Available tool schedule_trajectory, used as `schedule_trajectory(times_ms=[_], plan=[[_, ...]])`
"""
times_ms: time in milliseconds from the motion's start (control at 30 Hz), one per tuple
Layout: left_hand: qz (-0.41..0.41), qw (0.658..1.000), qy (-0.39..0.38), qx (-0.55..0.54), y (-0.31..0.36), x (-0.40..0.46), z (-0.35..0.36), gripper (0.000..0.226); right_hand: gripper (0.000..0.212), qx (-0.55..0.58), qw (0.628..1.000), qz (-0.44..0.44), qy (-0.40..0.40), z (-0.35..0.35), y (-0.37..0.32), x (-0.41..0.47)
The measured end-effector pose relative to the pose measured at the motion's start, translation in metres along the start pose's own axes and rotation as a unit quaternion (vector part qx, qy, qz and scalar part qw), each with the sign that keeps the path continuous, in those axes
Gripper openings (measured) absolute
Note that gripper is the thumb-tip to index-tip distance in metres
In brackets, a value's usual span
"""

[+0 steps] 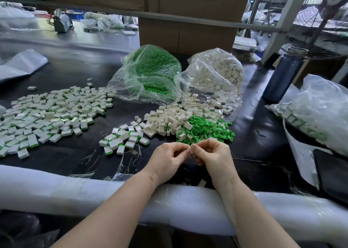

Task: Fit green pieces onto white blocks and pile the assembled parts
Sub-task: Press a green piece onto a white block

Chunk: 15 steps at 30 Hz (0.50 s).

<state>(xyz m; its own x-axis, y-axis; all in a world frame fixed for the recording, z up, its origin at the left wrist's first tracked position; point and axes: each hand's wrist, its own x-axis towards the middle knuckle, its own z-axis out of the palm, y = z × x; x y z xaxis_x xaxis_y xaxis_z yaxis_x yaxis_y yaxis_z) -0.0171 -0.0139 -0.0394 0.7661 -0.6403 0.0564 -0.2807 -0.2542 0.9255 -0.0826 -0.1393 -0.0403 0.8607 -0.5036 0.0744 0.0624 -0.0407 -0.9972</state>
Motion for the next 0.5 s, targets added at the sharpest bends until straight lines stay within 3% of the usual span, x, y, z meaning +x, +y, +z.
schedule_trajectory(times_ms=[267,500], plan=[[-0.015,0.999,0.009,-0.043,0.0014,-0.0005,-0.0017,0.009,0.013,-0.024,0.999,-0.021,-0.041,-0.0010,0.0004,-0.0004],[-0.008,0.998,0.019,-0.053,0.0046,-0.0006,-0.0024,0.020,0.011,-0.026,0.999,-0.006,-0.025,-0.0001,0.0005,0.0002]])
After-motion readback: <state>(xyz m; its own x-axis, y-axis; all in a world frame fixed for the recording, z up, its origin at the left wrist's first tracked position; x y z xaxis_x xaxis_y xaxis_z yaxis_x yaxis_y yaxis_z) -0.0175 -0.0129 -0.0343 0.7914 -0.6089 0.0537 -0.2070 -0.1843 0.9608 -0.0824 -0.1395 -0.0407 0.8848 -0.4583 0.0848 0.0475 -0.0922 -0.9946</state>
